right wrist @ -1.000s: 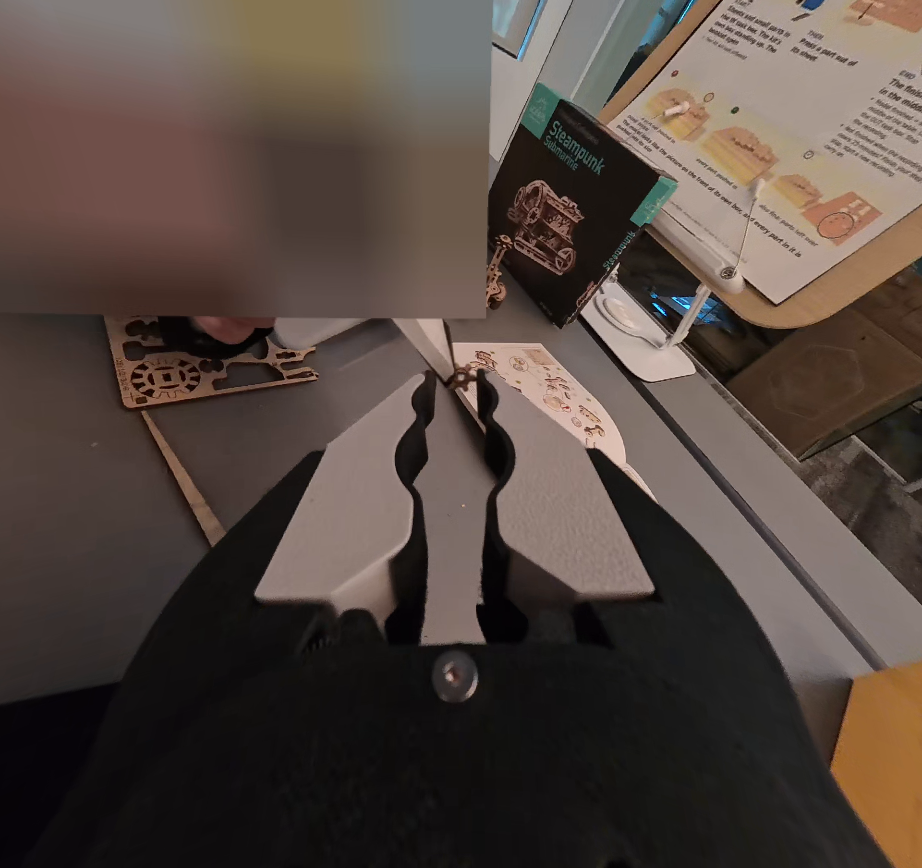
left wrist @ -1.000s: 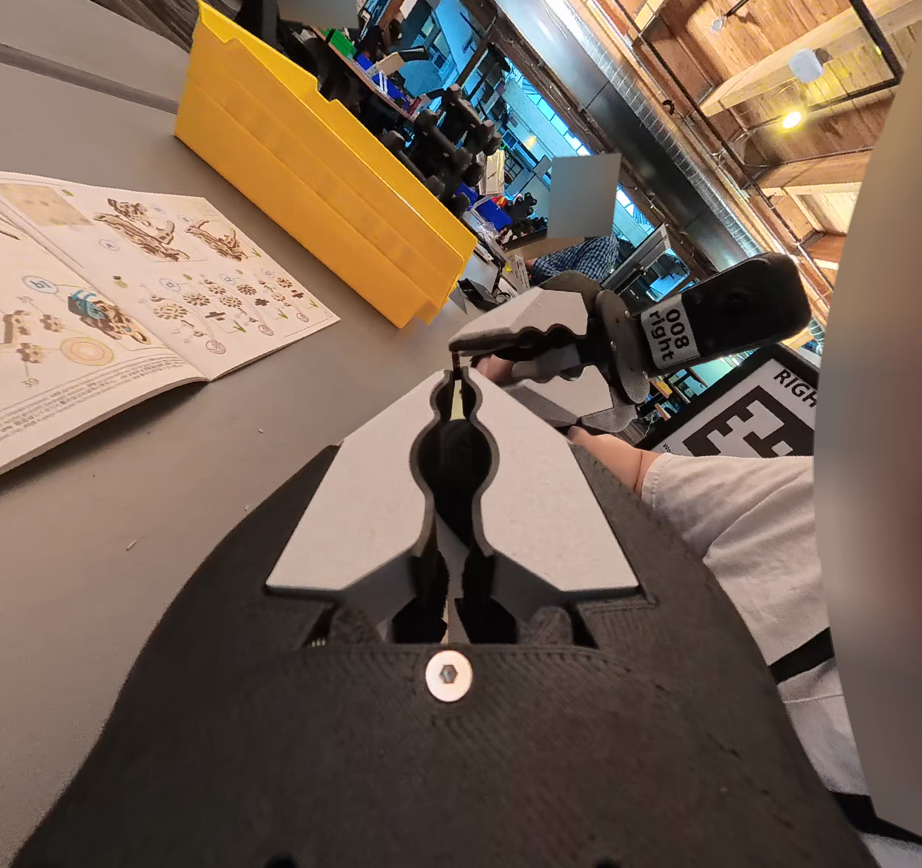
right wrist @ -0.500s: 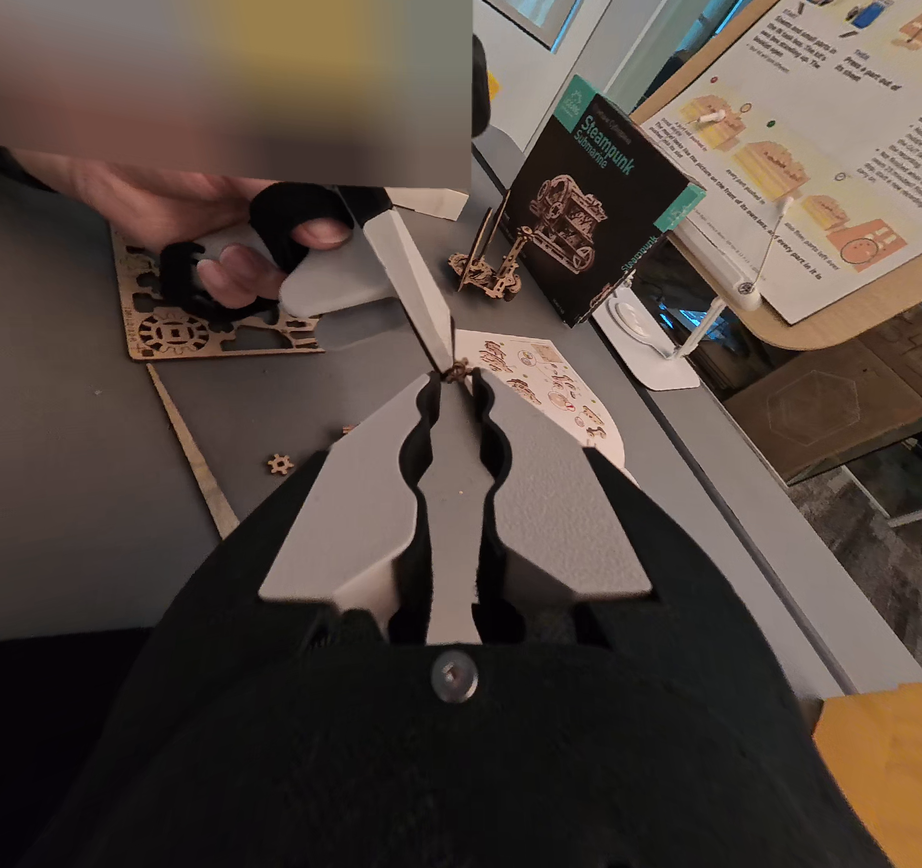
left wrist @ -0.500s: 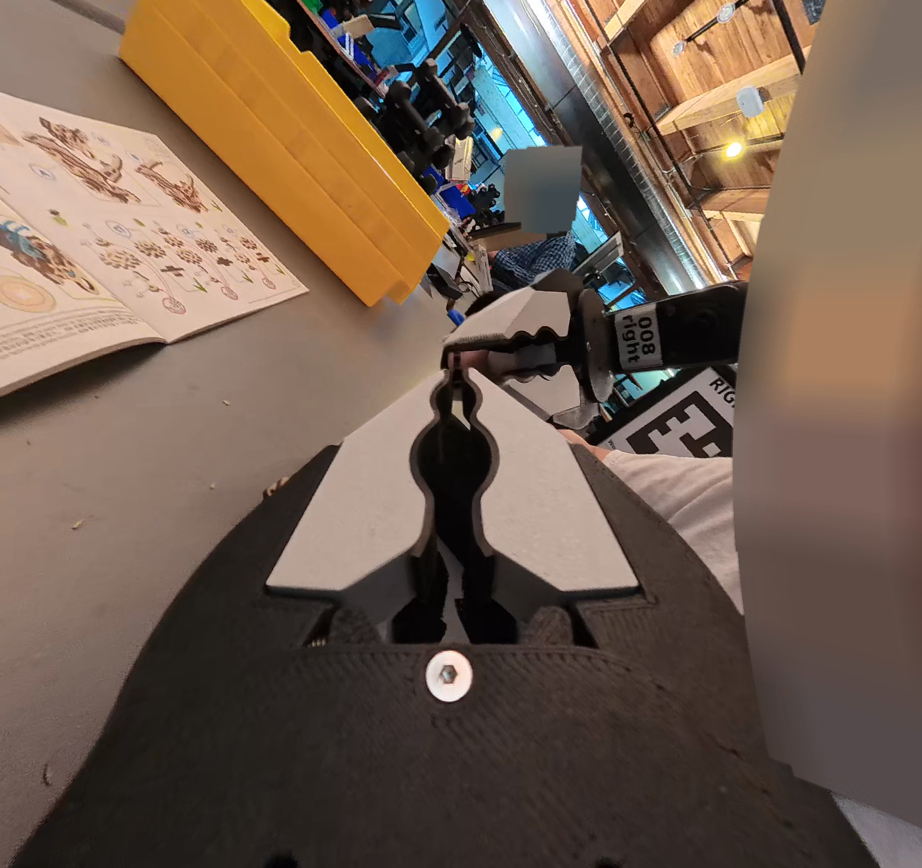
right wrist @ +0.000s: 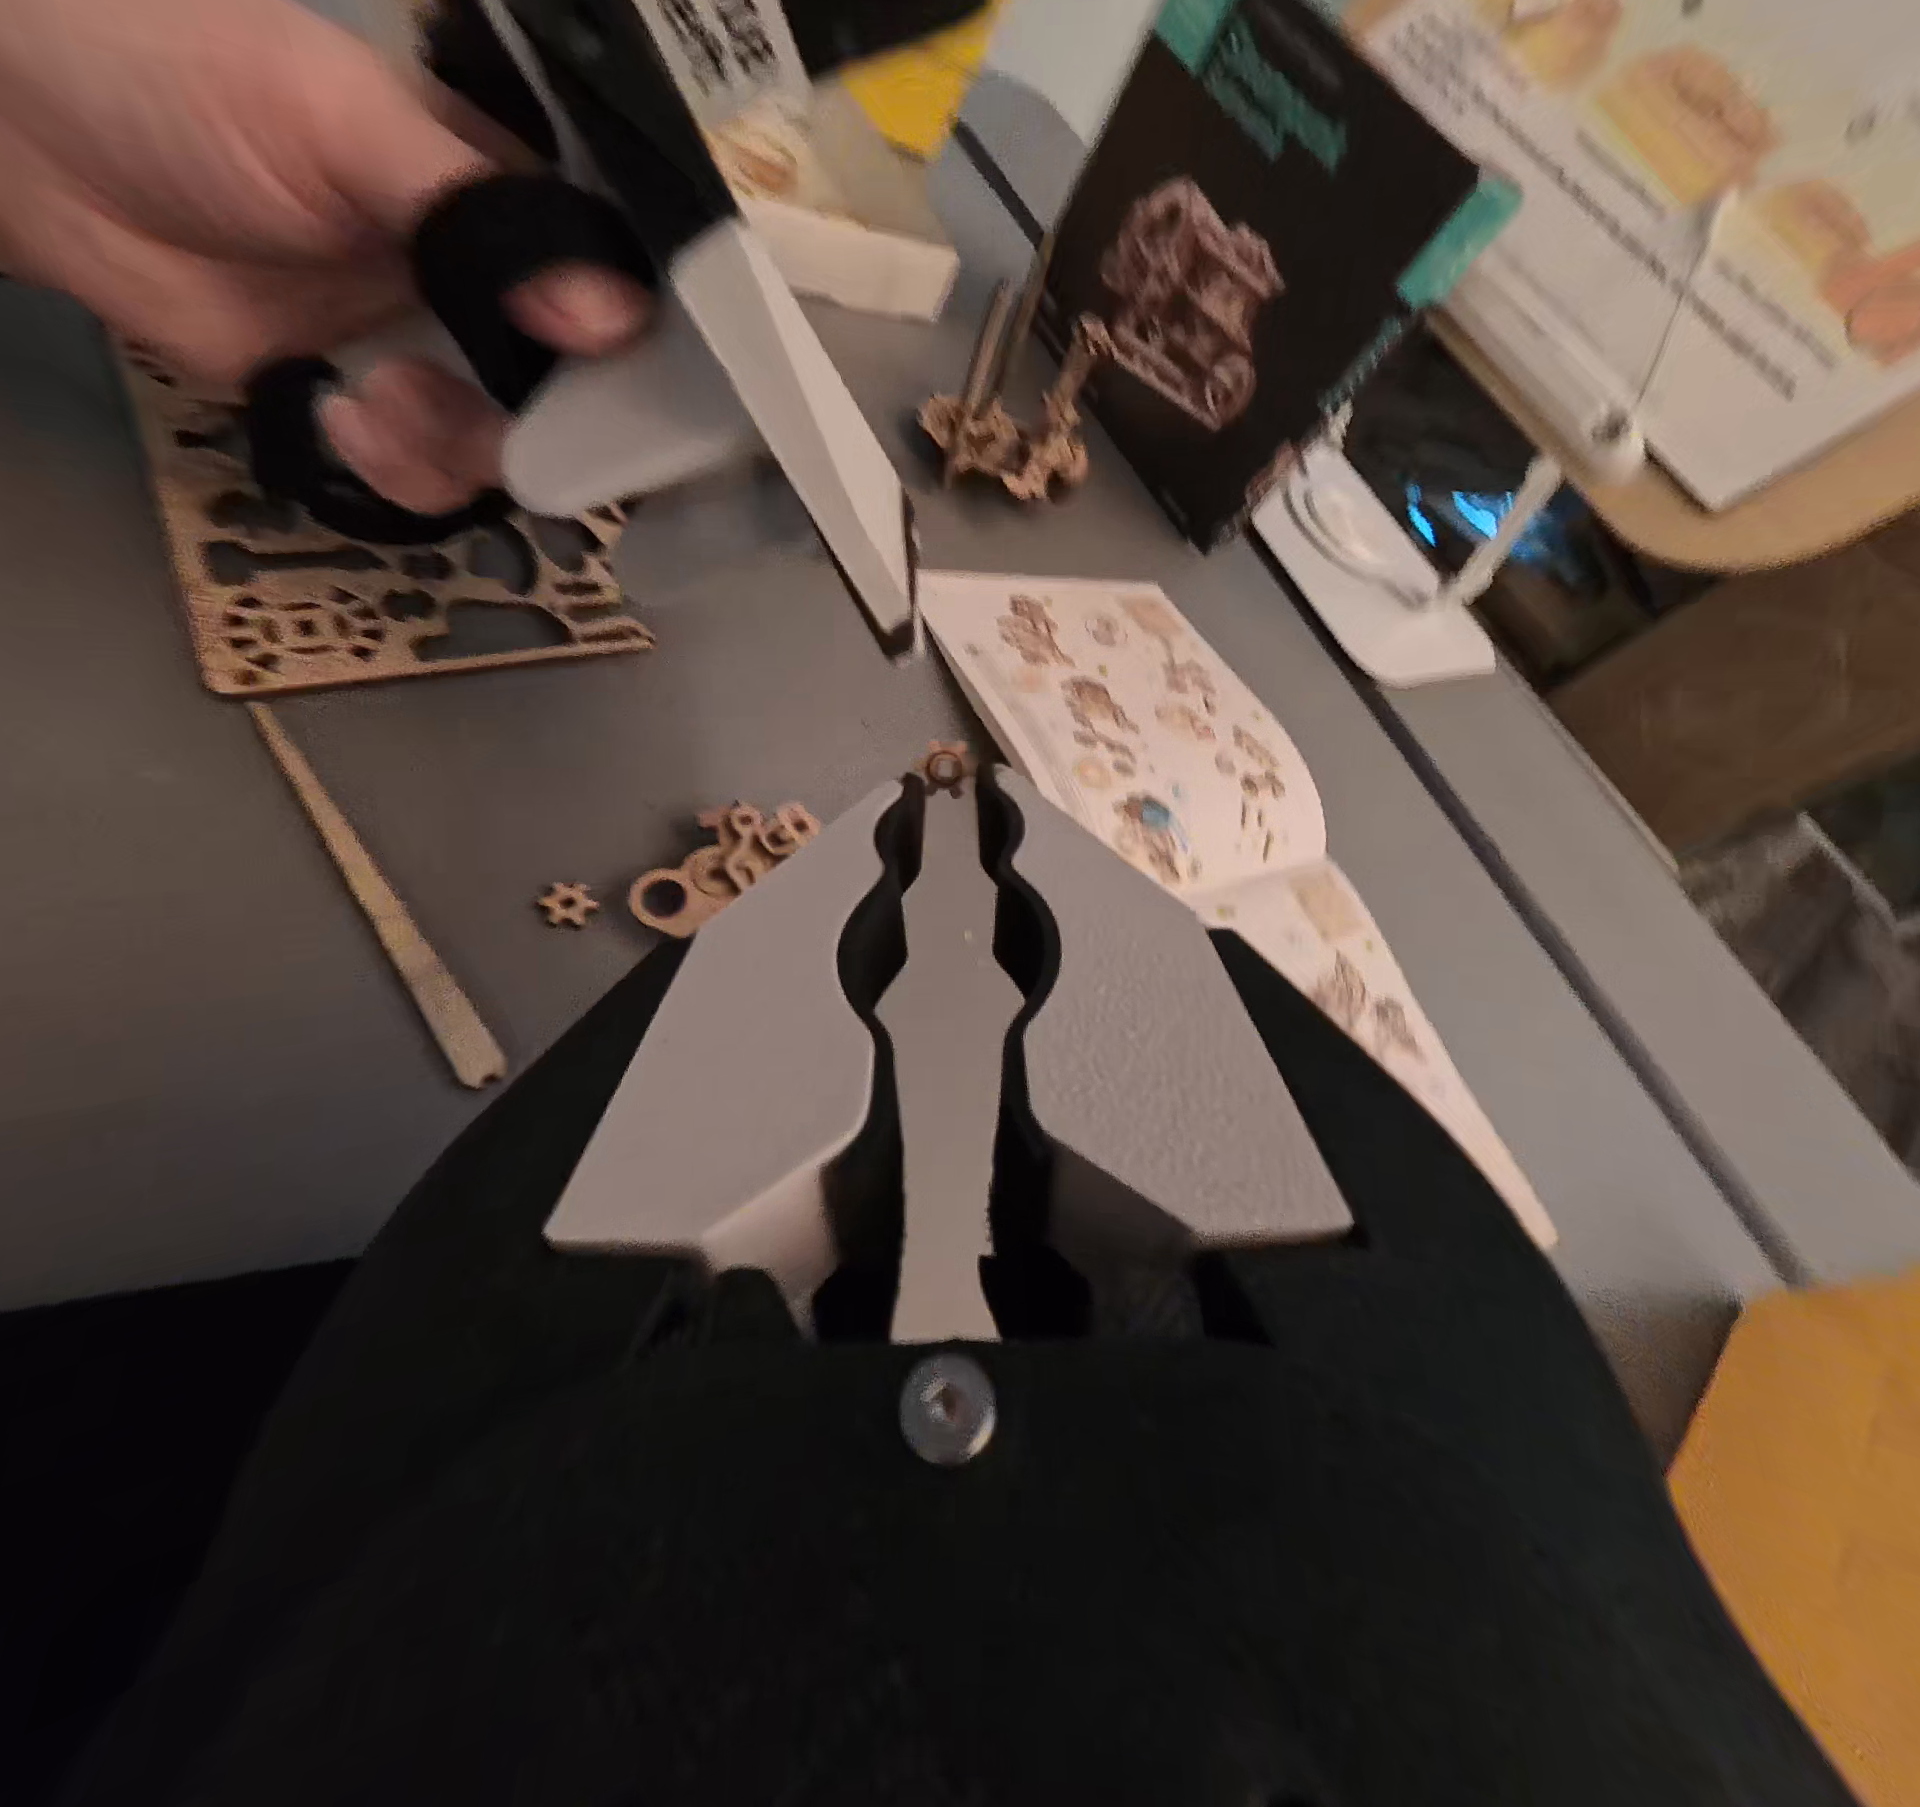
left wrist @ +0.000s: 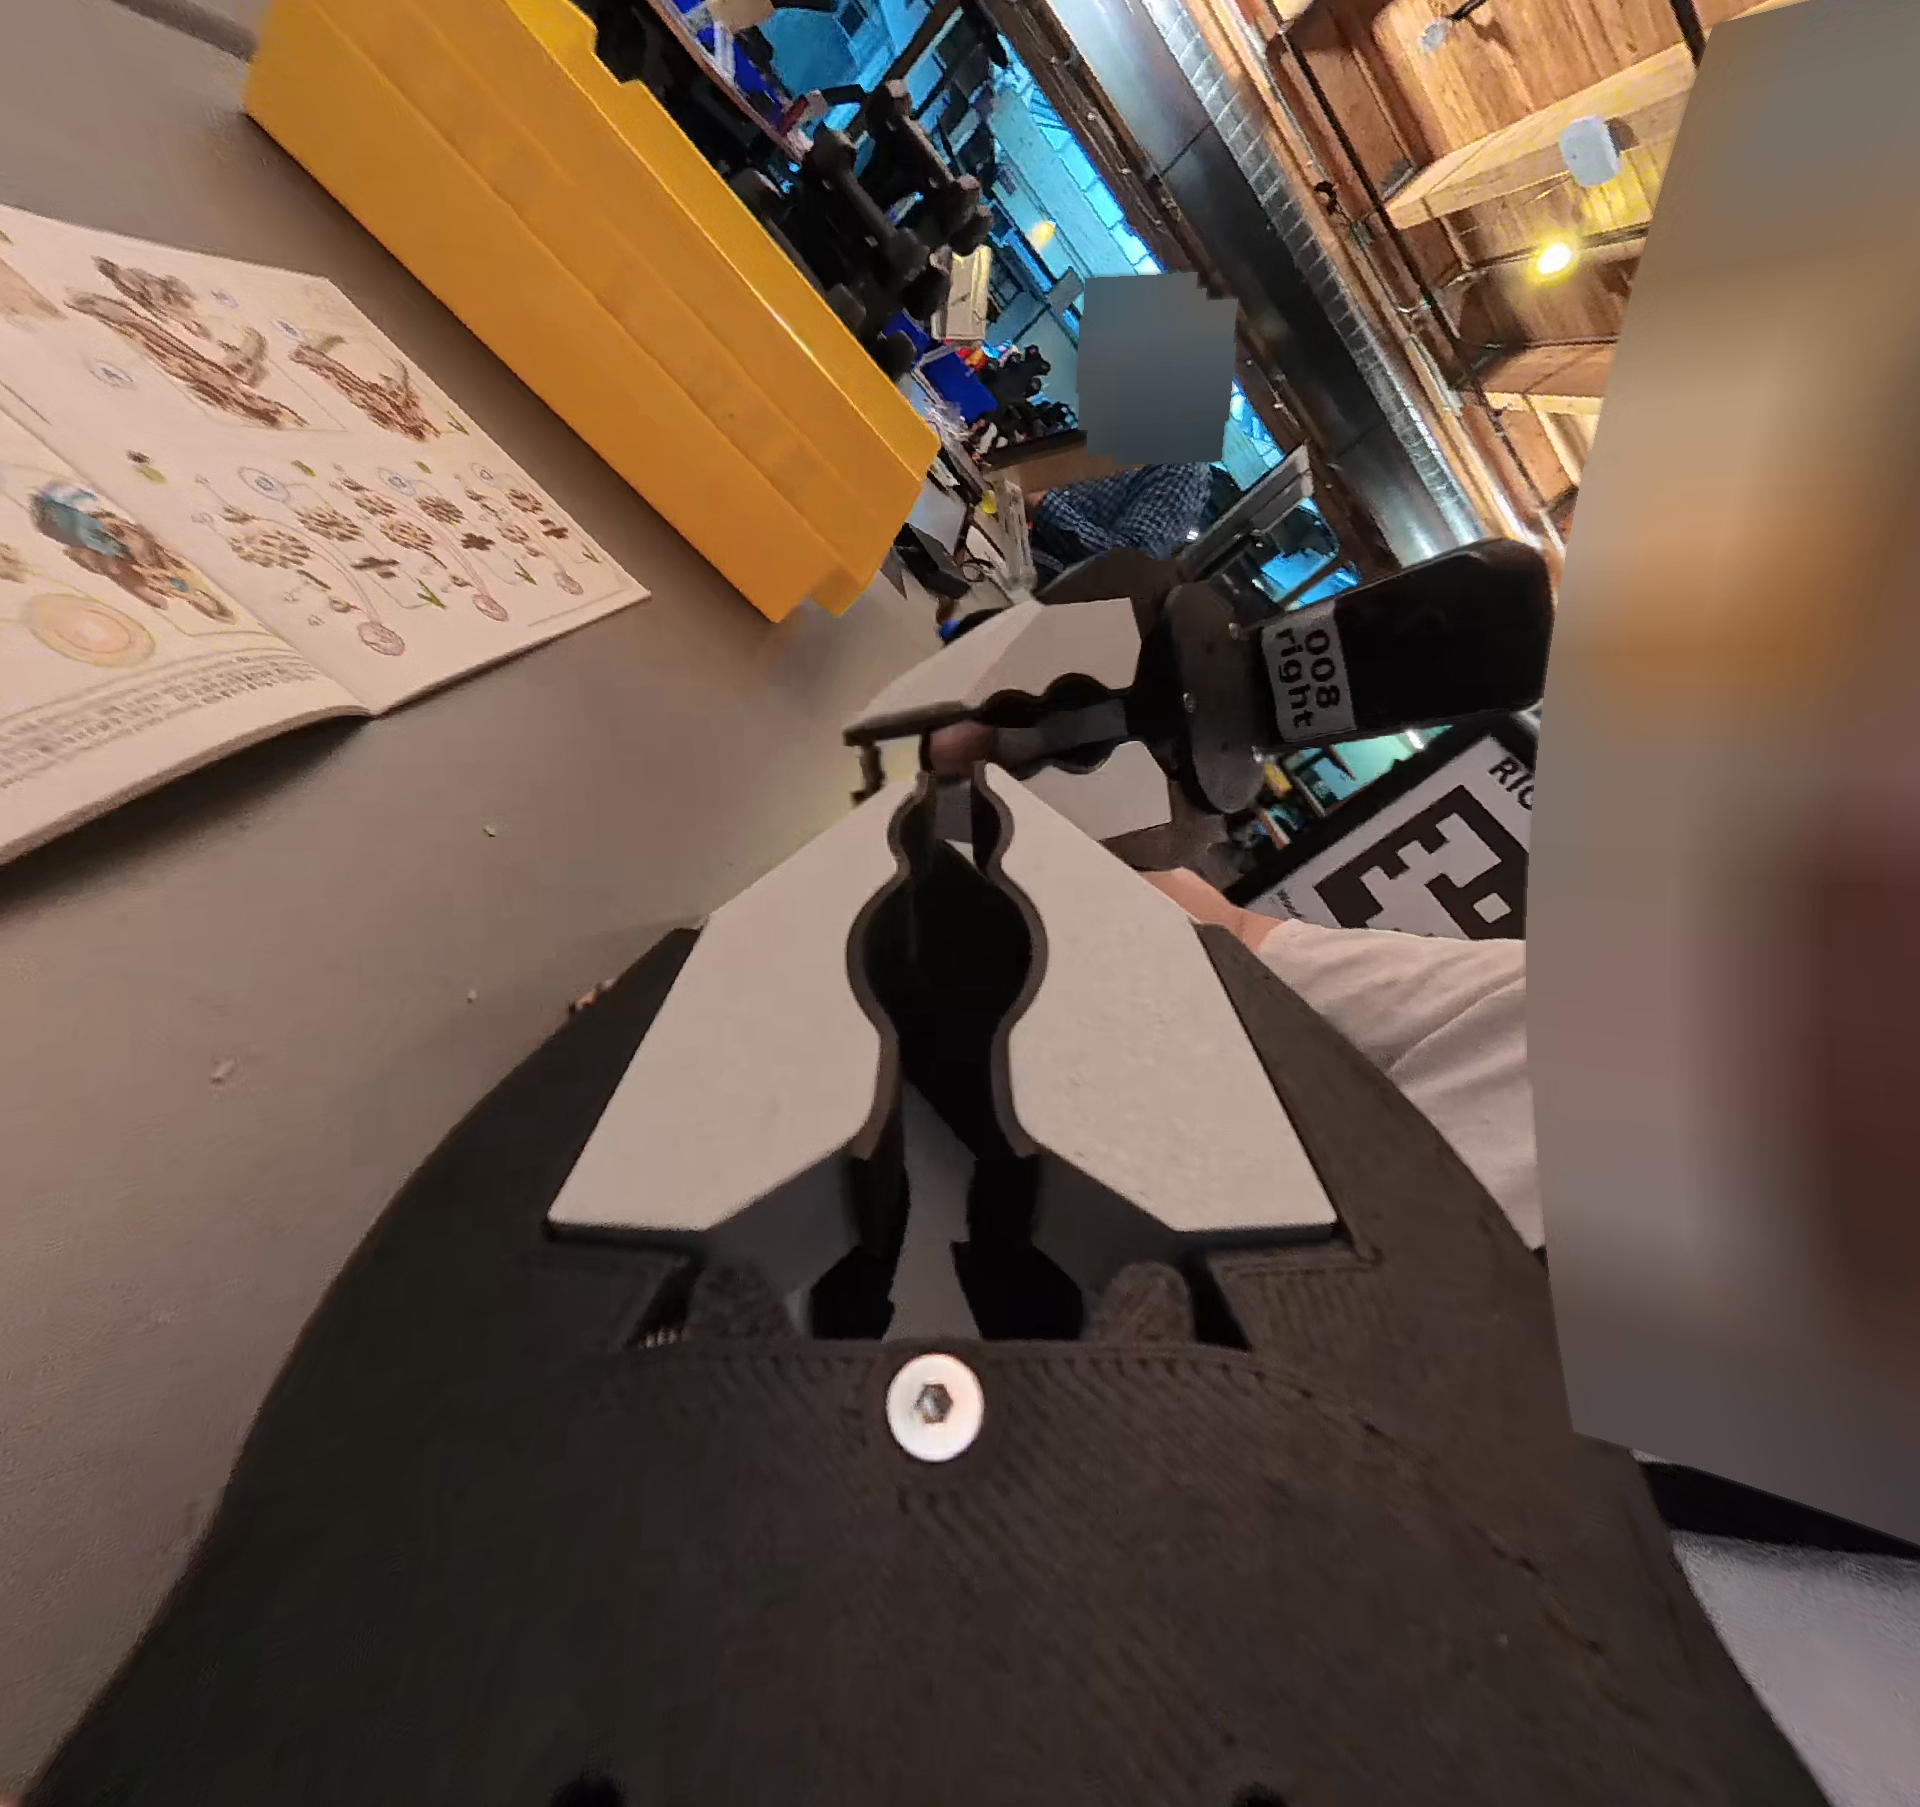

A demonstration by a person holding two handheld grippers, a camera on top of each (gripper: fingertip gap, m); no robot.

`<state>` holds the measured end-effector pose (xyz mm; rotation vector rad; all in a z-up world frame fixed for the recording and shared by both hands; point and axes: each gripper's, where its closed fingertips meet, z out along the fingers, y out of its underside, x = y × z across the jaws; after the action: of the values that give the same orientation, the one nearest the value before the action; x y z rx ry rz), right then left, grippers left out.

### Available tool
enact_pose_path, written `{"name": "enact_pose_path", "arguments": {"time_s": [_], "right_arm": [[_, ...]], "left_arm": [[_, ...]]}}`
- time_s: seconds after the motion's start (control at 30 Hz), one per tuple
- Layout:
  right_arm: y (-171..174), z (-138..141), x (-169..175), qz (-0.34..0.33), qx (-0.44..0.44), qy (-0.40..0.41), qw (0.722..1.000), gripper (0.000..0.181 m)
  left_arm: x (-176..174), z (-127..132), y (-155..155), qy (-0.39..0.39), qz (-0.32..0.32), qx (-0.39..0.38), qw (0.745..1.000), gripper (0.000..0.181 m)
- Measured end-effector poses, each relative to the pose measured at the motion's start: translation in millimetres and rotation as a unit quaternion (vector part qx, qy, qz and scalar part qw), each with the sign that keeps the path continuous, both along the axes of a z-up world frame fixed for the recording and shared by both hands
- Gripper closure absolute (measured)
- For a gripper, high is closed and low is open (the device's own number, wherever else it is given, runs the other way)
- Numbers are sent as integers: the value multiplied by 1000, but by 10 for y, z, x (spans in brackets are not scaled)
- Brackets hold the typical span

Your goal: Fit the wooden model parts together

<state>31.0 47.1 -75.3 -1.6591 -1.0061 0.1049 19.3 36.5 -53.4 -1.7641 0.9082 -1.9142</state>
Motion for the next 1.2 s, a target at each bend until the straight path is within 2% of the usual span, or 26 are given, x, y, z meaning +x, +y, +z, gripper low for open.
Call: {"name": "enact_pose_path", "arguments": {"time_s": [0.17, 0.53, 0.63, 0.7, 0.9, 1.07, 1.2], "right_arm": [[156, -355, 256, -88, -65, -60, 992, 173], [141, -330, 264, -89, -50, -79, 992, 173], [115, -404, 220, -68, -75, -70, 992, 173], [6, -455, 71, -2, -111, -37, 993, 173], [-129, -523, -79, 75, -184, 25, 980, 173], [-164, -650, -72, 70, -192, -34, 978, 173], [-177, -697, -93, 71, -183, -63, 979, 173]], "left_arm": [[-60, 3, 140, 19, 37, 55, 998, 177], [-105, -75, 253, 74, 70, 151, 983, 177], [-111, -166, 275, 109, 71, 191, 973, 177], [-106, -236, 297, 132, 71, 222, 963, 175], [-44, -513, 273, 200, 44, 276, 939, 162], [55, -659, 155, 214, 9, 271, 938, 161], [108, -766, 102, 233, -9, 293, 927, 163]]}}
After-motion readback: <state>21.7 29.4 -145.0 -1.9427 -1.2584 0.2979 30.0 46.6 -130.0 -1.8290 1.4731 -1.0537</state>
